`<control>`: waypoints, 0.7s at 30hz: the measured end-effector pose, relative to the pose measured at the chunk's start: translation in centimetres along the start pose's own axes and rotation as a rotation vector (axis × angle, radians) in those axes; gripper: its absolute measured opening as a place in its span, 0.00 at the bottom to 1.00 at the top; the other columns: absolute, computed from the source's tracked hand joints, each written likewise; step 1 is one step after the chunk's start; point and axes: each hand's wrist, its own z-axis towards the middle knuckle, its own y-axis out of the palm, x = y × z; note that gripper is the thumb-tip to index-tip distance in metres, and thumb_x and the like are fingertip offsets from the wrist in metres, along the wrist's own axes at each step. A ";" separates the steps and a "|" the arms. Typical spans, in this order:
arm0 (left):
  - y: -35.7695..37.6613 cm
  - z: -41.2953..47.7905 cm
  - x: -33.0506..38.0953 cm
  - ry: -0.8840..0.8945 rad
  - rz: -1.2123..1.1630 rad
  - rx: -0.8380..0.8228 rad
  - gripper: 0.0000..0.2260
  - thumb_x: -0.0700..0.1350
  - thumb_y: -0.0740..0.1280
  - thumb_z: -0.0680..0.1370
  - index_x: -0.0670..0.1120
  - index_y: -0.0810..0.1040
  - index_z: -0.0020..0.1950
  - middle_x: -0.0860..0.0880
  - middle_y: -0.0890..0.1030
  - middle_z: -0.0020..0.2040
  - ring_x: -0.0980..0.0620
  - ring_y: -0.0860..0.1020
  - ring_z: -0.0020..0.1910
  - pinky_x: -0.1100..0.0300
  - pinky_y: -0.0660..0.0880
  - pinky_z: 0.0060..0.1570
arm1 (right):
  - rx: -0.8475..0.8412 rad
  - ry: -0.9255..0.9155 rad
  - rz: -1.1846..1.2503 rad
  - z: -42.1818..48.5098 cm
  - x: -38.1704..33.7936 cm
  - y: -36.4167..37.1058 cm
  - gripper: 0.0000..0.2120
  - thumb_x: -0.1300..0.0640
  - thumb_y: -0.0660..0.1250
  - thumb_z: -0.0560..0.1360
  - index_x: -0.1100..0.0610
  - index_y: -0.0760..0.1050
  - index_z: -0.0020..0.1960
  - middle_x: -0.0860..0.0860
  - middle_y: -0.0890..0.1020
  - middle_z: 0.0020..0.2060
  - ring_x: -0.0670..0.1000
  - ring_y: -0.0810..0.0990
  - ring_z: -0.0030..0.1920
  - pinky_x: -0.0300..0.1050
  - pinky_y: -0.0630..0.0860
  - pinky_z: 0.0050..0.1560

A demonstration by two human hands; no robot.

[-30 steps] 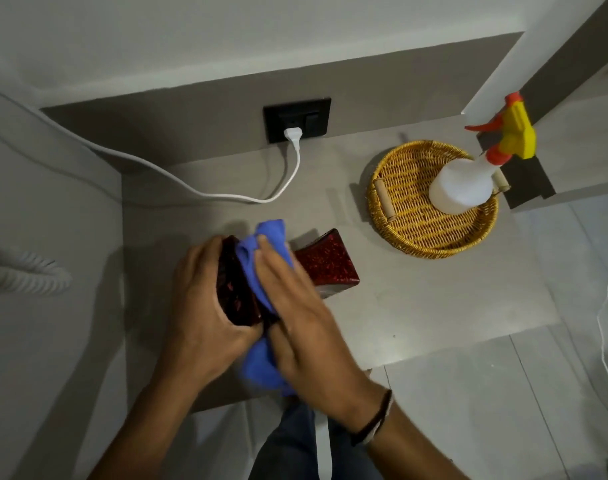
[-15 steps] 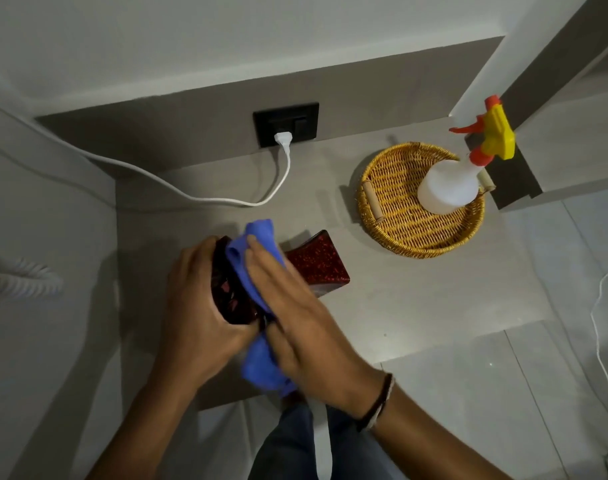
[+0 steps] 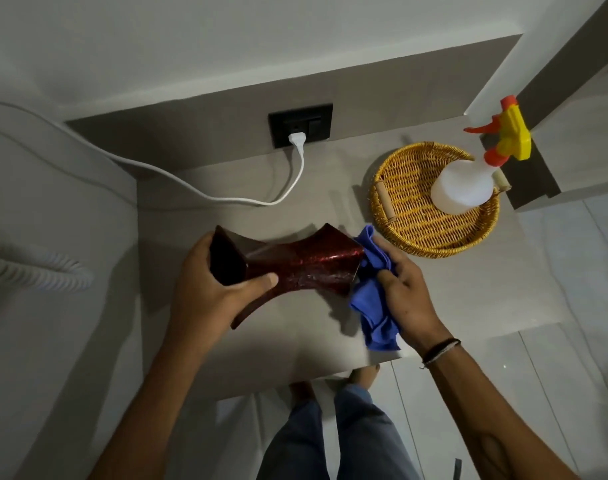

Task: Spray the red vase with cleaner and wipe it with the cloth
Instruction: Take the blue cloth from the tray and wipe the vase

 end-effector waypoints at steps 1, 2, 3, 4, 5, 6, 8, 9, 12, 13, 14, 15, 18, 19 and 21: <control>-0.1 0.2 0.1 -0.040 -0.053 -0.035 0.27 0.62 0.84 0.62 0.59 0.81 0.57 0.54 0.88 0.53 0.57 0.87 0.52 0.51 0.85 0.53 | -0.006 0.074 0.119 -0.1 -0.1 0.4 0.29 0.76 0.55 0.82 0.52 0.77 0.74 0.55 0.86 0.65 0.52 0.88 0.59 0.48 0.87 0.59; -0.1 0.4 0.1 -0.075 -0.074 -0.063 0.30 0.66 0.82 0.63 0.56 0.82 0.60 0.54 0.88 0.55 0.55 0.87 0.54 0.47 0.85 0.57 | -0.011 0.130 0.216 -0.1 -0.1 0.8 0.29 0.77 0.55 0.82 0.53 0.79 0.72 0.54 0.89 0.60 0.51 0.90 0.54 0.44 0.88 0.53; -0.2 0.6 0.2 -0.106 -0.064 -0.082 0.37 0.72 0.80 0.64 0.55 0.80 0.66 0.55 0.87 0.59 0.55 0.86 0.58 0.45 0.82 0.62 | -0.012 0.173 0.285 -0.2 -0.3 1.2 0.28 0.77 0.54 0.82 0.55 0.80 0.71 0.55 0.90 0.57 0.52 0.90 0.52 0.43 0.89 0.50; -0.3 0.7 0.1 -0.136 -0.047 -0.095 0.46 0.76 0.77 0.63 0.57 0.74 0.75 0.59 0.84 0.64 0.57 0.83 0.63 0.45 0.79 0.67 | -0.011 0.206 0.335 -0.2 -0.5 1.4 0.27 0.77 0.54 0.82 0.57 0.80 0.71 0.56 0.90 0.57 0.52 0.90 0.51 0.43 0.89 0.49; -0.5 0.8 0.0 -0.154 -0.048 -0.117 0.52 0.79 0.75 0.62 0.63 0.65 0.82 0.66 0.80 0.68 0.62 0.79 0.67 0.48 0.75 0.72 | -0.011 0.234 0.370 -0.1 -0.8 1.4 0.27 0.76 0.54 0.82 0.58 0.80 0.71 0.57 0.90 0.56 0.53 0.90 0.50 0.44 0.89 0.48; -0.7 0.7 -0.2 -0.146 -0.067 -0.153 0.55 0.79 0.75 0.61 0.71 0.55 0.83 0.73 0.76 0.69 0.68 0.76 0.69 0.54 0.73 0.73 | -0.014 0.253 0.395 0.2 -1.0 1.2 0.26 0.76 0.54 0.82 0.58 0.81 0.70 0.58 0.90 0.55 0.53 0.91 0.48 0.44 0.89 0.46; -1.1 0.3 -0.4 -0.089 -0.031 -0.239 0.56 0.77 0.78 0.58 0.81 0.49 0.78 0.75 0.71 0.72 0.69 0.73 0.72 0.63 0.72 0.71 | -0.037 0.283 0.418 0.7 -1.5 0.6 0.25 0.75 0.54 0.82 0.59 0.81 0.69 0.59 0.89 0.51 0.52 0.90 0.41 0.43 0.88 0.39; -1.4 0.0 -0.8 -0.053 0.037 -0.273 0.59 0.75 0.81 0.57 0.80 0.47 0.79 0.70 0.68 0.78 0.65 0.70 0.77 0.60 0.71 0.73 | -0.048 0.290 0.426 0.9 -1.8 0.4 0.25 0.75 0.53 0.82 0.61 0.81 0.69 0.59 0.89 0.49 0.51 0.89 0.39 0.43 0.87 0.36; -1.5 -0.5 -2.4 0.053 0.202 -0.326 0.70 0.68 0.86 0.54 0.71 0.44 0.84 0.57 0.54 0.87 0.54 0.57 0.85 0.39 0.65 0.79 | -0.042 0.285 0.408 1.3 -2.1 0.0 0.24 0.75 0.53 0.83 0.60 0.82 0.65 0.54 0.90 0.40 0.49 0.88 0.33 0.39 0.84 0.31; -1.4 -0.5 -2.5 0.072 0.217 -0.308 0.69 0.65 0.87 0.54 0.68 0.46 0.85 0.57 0.55 0.87 0.54 0.59 0.85 0.39 0.66 0.78 | -0.040 0.280 0.400 1.4 -2.2 -0.1 0.24 0.74 0.53 0.83 0.58 0.84 0.62 0.52 0.91 0.39 0.48 0.88 0.33 0.39 0.84 0.31; -1.2 -0.5 -2.5 0.098 0.221 -0.273 0.66 0.62 0.87 0.55 0.66 0.51 0.85 0.57 0.59 0.85 0.55 0.63 0.83 0.40 0.69 0.77 | -0.036 0.269 0.395 1.5 -2.2 0.0 0.24 0.74 0.54 0.83 0.56 0.84 0.60 0.51 0.91 0.39 0.49 0.88 0.34 0.39 0.84 0.31; -1.0 -0.4 -2.5 0.136 0.231 -0.221 0.60 0.60 0.86 0.57 0.62 0.57 0.84 0.58 0.65 0.82 0.57 0.68 0.79 0.43 0.72 0.74 | -0.013 0.242 0.371 1.5 -2.4 0.2 0.25 0.74 0.54 0.83 0.53 0.85 0.59 0.51 0.91 0.41 0.49 0.89 0.36 0.40 0.85 0.34; -0.7 0.2 -2.3 0.261 0.374 -0.069 0.46 0.58 0.82 0.61 0.53 0.68 0.75 0.56 0.75 0.68 0.57 0.75 0.67 0.51 0.76 0.66 | 0.139 -0.048 0.059 0.3 -2.7 1.5 0.27 0.76 0.55 0.81 0.54 0.80 0.70 0.53 0.88 0.61 0.50 0.87 0.60 0.51 0.85 0.62; -0.7 0.3 -2.2 0.266 0.381 -0.045 0.46 0.57 0.82 0.61 0.51 0.68 0.75 0.56 0.76 0.67 0.58 0.75 0.67 0.56 0.74 0.67 | 0.167 -0.196 -0.093 -0.3 -2.7 2.0 0.28 0.76 0.56 0.80 0.59 0.75 0.76 0.58 0.83 0.70 0.54 0.82 0.70 0.58 0.79 0.73; -0.6 0.4 -2.3 0.255 0.319 -0.034 0.43 0.51 0.82 0.61 0.51 0.69 0.74 0.62 0.75 0.62 0.71 0.72 0.65 0.75 0.67 0.63 | 0.140 -0.445 -0.339 -1.4 -1.9 2.7 0.31 0.74 0.58 0.78 0.66 0.67 0.80 0.63 0.72 0.80 0.61 0.70 0.81 0.65 0.68 0.81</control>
